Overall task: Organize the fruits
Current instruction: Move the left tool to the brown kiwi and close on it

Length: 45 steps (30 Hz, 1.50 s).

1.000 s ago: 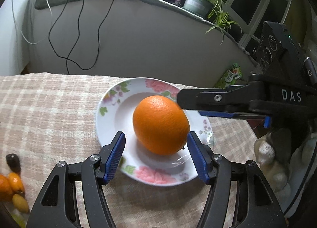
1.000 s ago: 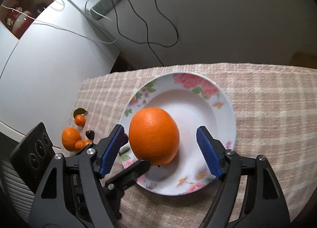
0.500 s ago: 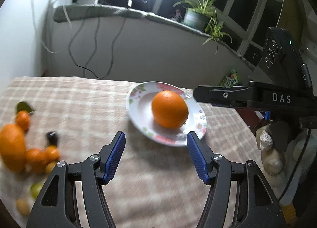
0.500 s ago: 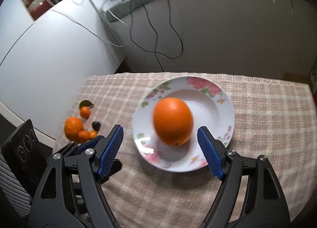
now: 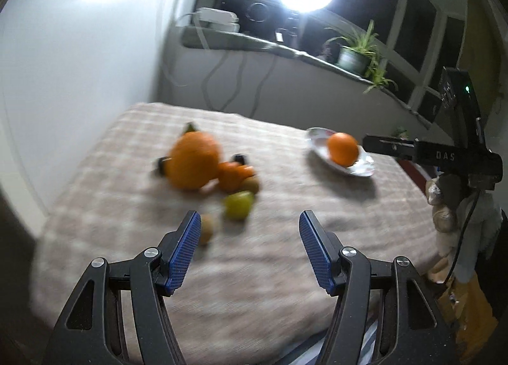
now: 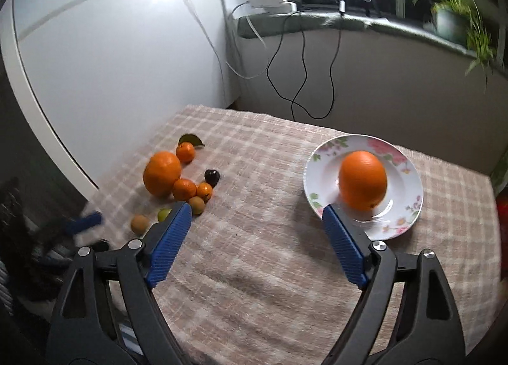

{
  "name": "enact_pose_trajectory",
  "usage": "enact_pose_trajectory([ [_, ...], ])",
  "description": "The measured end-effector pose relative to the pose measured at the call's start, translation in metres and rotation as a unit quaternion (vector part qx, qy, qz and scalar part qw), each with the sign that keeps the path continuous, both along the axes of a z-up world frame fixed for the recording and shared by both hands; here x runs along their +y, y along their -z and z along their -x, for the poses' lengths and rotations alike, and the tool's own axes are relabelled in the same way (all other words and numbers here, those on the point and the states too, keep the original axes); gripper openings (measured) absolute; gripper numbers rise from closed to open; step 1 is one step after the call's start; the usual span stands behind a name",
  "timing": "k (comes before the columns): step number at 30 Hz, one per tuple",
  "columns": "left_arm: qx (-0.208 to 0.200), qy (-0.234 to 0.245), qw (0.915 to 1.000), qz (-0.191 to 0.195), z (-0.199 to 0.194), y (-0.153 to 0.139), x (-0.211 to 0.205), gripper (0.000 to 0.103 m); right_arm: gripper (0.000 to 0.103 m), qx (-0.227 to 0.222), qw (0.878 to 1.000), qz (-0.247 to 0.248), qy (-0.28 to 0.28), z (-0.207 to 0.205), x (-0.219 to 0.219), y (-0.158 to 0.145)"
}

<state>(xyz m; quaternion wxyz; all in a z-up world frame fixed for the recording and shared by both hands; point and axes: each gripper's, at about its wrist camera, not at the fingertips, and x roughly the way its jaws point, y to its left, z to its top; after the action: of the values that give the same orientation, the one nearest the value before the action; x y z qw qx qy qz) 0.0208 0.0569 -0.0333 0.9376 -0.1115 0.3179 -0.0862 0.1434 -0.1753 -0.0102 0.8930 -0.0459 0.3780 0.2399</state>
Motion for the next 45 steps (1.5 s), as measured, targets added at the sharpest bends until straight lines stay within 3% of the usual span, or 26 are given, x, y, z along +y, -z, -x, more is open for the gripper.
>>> enact_pose_trajectory([
  [7, 0.018, -0.016, 0.9997, 0.004, 0.002, 0.023, 0.038, 0.058, 0.084, 0.011, 0.999, 0.009, -0.034, 0.007, 0.036, 0.025],
  [10, 0.031, -0.011, 0.9994, 0.013, -0.003, 0.036, 0.039, 0.051, 0.073, 0.019, 0.998, 0.021, -0.051, 0.003, 0.049, 0.037],
  [17, 0.04, 0.005, 0.9987, 0.03, -0.018, 0.048, 0.028, 0.046, 0.054, 0.052, 0.996, 0.016, -0.068, -0.017, 0.062, 0.069],
  [27, 0.042, -0.028, 0.9987, 0.013, -0.028, 0.054, 0.022, 0.045, 0.053, 0.048, 0.993, 0.044, -0.1, -0.034, 0.089, 0.088],
  [32, 0.057, -0.026, 0.998, 0.011, -0.033, 0.061, 0.02, 0.045, 0.043, 0.065, 0.991, 0.045, -0.106, -0.043, 0.098, 0.1],
  [45, 0.069, -0.019, 0.9974, -0.011, -0.049, 0.067, 0.012, 0.041, 0.036, 0.067, 0.989, 0.054, -0.123, -0.051, 0.116, 0.106],
])
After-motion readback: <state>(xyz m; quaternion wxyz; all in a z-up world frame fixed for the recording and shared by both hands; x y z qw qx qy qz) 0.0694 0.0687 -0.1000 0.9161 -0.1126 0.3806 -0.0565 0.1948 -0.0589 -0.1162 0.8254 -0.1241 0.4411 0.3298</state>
